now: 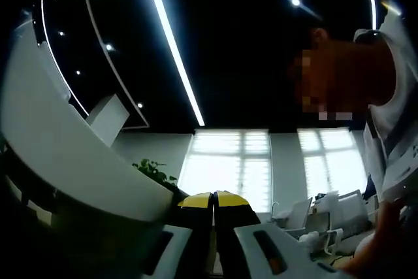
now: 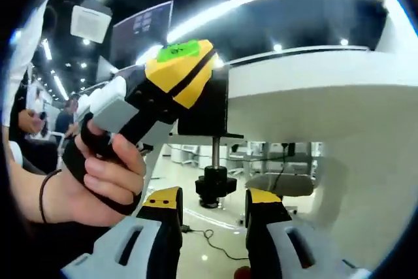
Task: Clamp the fixed fixture on the desktop, loosen the retaining clip, secure it to the edge of the desk, and tighten the retaining clip.
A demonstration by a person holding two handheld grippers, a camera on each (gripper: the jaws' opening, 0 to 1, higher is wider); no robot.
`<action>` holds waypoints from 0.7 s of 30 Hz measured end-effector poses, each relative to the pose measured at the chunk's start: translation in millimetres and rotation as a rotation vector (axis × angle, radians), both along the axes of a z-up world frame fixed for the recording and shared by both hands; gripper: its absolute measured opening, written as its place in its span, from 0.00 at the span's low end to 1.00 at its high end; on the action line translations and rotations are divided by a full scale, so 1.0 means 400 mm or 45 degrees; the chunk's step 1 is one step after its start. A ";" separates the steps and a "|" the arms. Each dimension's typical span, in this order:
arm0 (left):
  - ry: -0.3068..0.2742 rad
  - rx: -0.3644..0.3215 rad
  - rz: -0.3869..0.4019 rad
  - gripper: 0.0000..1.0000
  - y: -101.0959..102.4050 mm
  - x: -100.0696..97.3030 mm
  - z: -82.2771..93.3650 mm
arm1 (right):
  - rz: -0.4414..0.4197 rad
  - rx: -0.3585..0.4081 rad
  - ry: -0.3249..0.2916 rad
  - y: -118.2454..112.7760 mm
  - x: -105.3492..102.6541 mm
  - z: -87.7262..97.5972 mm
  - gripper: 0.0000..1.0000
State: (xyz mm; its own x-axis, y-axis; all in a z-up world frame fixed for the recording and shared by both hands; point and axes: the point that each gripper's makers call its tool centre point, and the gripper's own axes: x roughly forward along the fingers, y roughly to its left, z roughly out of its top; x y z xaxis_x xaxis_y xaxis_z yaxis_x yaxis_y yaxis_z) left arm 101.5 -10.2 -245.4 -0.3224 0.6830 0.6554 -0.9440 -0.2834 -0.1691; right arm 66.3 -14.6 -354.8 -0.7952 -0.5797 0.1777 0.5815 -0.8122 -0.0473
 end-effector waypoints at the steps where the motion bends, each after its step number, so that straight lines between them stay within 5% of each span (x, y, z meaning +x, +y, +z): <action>1: 0.000 0.001 -0.002 0.01 0.000 0.000 0.000 | -0.063 0.012 0.005 0.009 0.003 0.004 0.36; 6: 0.001 0.000 -0.006 0.01 0.000 -0.001 0.000 | -0.446 0.089 -0.036 0.068 -0.001 -0.009 0.39; 13: -0.001 -0.011 -0.002 0.01 0.002 -0.002 0.000 | -0.354 0.092 -0.065 -0.020 0.017 -0.038 0.36; 21: -0.003 0.005 -0.001 0.01 -0.001 -0.002 0.001 | -0.352 0.045 -0.032 -0.041 0.009 -0.013 0.33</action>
